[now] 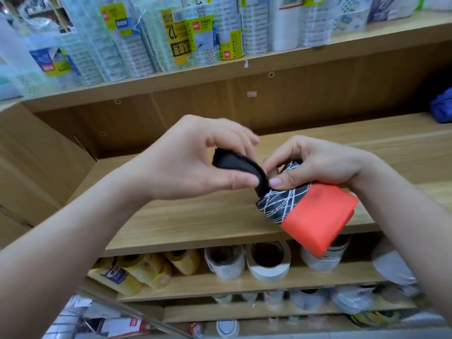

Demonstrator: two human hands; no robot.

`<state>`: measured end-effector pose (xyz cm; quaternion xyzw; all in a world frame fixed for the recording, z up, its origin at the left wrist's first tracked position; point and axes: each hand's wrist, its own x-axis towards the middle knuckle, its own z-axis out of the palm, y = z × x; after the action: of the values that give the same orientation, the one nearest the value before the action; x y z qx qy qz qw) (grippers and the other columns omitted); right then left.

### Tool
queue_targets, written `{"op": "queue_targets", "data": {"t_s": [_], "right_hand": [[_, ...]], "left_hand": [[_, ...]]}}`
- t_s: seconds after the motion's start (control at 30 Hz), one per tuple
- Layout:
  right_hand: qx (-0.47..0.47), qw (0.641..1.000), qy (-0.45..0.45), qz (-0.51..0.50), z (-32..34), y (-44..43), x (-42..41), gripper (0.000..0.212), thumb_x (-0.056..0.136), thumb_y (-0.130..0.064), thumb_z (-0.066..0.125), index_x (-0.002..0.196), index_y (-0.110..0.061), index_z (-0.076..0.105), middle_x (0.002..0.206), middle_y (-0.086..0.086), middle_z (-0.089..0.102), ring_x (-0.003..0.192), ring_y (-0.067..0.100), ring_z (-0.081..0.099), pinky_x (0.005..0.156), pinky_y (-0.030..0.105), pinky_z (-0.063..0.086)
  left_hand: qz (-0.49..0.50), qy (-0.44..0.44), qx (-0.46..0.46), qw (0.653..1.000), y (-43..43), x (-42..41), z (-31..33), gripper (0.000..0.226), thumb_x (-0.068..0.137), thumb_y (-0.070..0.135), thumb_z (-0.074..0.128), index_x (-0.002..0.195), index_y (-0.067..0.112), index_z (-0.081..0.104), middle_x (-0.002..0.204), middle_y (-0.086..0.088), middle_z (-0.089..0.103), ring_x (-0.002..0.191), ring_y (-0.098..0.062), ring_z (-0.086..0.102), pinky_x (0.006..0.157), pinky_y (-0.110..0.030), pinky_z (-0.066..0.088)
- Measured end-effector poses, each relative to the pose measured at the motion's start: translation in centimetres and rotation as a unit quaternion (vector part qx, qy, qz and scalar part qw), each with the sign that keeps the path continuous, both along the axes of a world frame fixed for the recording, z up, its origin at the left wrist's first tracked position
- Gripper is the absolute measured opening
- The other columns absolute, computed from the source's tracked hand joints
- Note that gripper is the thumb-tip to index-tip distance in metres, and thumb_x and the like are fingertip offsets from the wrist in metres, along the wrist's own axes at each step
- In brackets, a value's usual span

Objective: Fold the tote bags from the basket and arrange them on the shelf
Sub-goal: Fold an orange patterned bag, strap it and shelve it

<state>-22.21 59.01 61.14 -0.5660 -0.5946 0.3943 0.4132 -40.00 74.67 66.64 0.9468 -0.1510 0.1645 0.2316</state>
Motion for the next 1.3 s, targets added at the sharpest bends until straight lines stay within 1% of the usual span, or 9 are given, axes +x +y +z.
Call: {"op": "queue_targets", "data": {"t_s": [0.07, 0.17, 0.27, 0.37, 0.6, 0.73, 0.93, 1.13, 1.3], "right_hand": [[0.016, 0.998, 0.066, -0.008, -0.5, -0.2, 0.2, 0.019, 0.076, -0.015, 0.071, 0.091, -0.026, 0.078, 0.068, -0.006, 0.057, 0.066, 0.009, 0.053, 0.064, 0.022, 0.042], [0.040, 0.983, 0.177, 0.000, -1.5, -0.1, 0.2, 0.038, 0.070, -0.026, 0.085, 0.106, -0.024, 0.072, 0.074, -0.002, 0.055, 0.067, 0.010, 0.050, 0.064, 0.022, 0.043], [0.040, 0.961, 0.272, 0.011, -2.1, -0.1, 0.2, 0.072, 0.063, -0.031, 0.090, 0.127, -0.019, 0.058, 0.082, 0.015, 0.052, 0.072, 0.022, 0.053, 0.066, 0.031, 0.045], [0.038, 0.951, 0.306, 0.036, -2.6, 0.3, -0.5, 0.096, 0.060, -0.029, 0.092, 0.143, -0.020, 0.044, 0.112, 0.048, 0.047, 0.101, 0.043, 0.052, 0.081, 0.043, 0.048], [0.051, 0.902, 0.426, 0.052, -3.6, 0.5, -1.4, 0.069, 0.070, -0.012, 0.085, 0.131, -0.011, 0.053, 0.110, 0.031, 0.063, 0.095, 0.040, 0.069, 0.085, 0.043, 0.057], [0.051, 0.916, 0.397, -0.039, -4.0, 0.4, -1.1, 0.054, 0.061, -0.018, 0.090, 0.111, -0.010, 0.070, 0.099, 0.019, 0.071, 0.086, 0.028, 0.071, 0.078, 0.035, 0.059], [0.103, 0.889, 0.420, -0.154, -3.4, -0.6, 0.1, 0.029, 0.061, -0.011, 0.079, 0.089, -0.011, 0.070, 0.090, 0.017, 0.072, 0.074, 0.024, 0.072, 0.065, 0.030, 0.059], [0.146, 0.844, 0.407, -0.316, -3.1, -0.2, -0.1, 0.014, 0.067, -0.010, 0.070, 0.075, -0.014, 0.059, 0.070, 0.005, 0.068, 0.060, 0.015, 0.065, 0.054, 0.024, 0.054], [0.177, 0.819, 0.367, -0.403, -3.3, 0.5, -0.8, 0.015, 0.079, -0.002, 0.068, 0.071, -0.010, 0.058, 0.072, 0.007, 0.065, 0.059, 0.013, 0.063, 0.054, 0.022, 0.052]], "left_hand": [[-0.015, 0.068, -0.239, 0.969, 0.2, 0.0, 0.0, 0.018, 0.080, 0.032, 0.075, 0.075, 0.014, 0.073, 0.073, -0.012, 0.069, 0.071, -0.028, 0.067, 0.066, -0.041, 0.053], [-0.064, 0.120, -0.449, 0.883, 0.6, 0.6, -1.0, 0.029, 0.091, 0.035, 0.059, 0.101, 0.010, 0.072, 0.064, -0.003, 0.058, 0.048, -0.010, 0.052, 0.060, -0.028, 0.054], [-0.053, 0.196, -0.549, 0.811, 1.1, 1.5, -1.8, 0.040, 0.095, 0.035, 0.046, 0.126, 0.017, 0.064, 0.087, -0.008, 0.058, 0.050, -0.008, 0.052, 0.057, -0.027, 0.055], [-0.055, 0.267, -0.550, 0.789, 1.2, 2.4, -2.5, 0.039, 0.097, 0.035, 0.041, 0.130, 0.028, 0.061, 0.114, -0.011, 0.059, 0.052, -0.011, 0.056, 0.056, -0.029, 0.055], [-0.036, 0.310, -0.484, 0.817, -0.3, 3.3, -3.6, 0.036, 0.097, 0.040, 0.042, 0.130, 0.038, 0.057, 0.088, 0.002, 0.063, 0.055, -0.012, 0.052, 0.055, -0.024, 0.052], [-0.036, 0.307, -0.456, 0.834, -0.2, 3.5, -4.5, 0.036, 0.096, 0.030, 0.046, 0.130, 0.032, 0.060, 0.121, 0.004, 0.066, 0.097, -0.023, 0.061, 0.081, -0.031, 0.053], [-0.009, 0.147, -0.622, 0.769, -0.2, 3.1, -6.8, 0.019, 0.072, 0.035, 0.080, 0.072, 0.019, 0.070, 0.080, -0.001, 0.063, 0.081, -0.015, 0.063, 0.083, -0.030, 0.052], [0.040, 0.070, -0.485, 0.871, -3.6, 2.3, -8.2, 0.056, 0.060, 0.020, 0.091, 0.109, 0.016, 0.063, 0.109, 0.001, 0.068, 0.110, -0.015, 0.062, 0.091, -0.028, 0.051], [0.150, -0.069, -0.421, 0.892, -5.5, 2.4, -10.1, 0.033, 0.076, 0.018, 0.081, 0.103, 0.021, 0.062, 0.108, -0.008, 0.066, 0.108, -0.020, 0.060, 0.088, -0.031, 0.052]]}}
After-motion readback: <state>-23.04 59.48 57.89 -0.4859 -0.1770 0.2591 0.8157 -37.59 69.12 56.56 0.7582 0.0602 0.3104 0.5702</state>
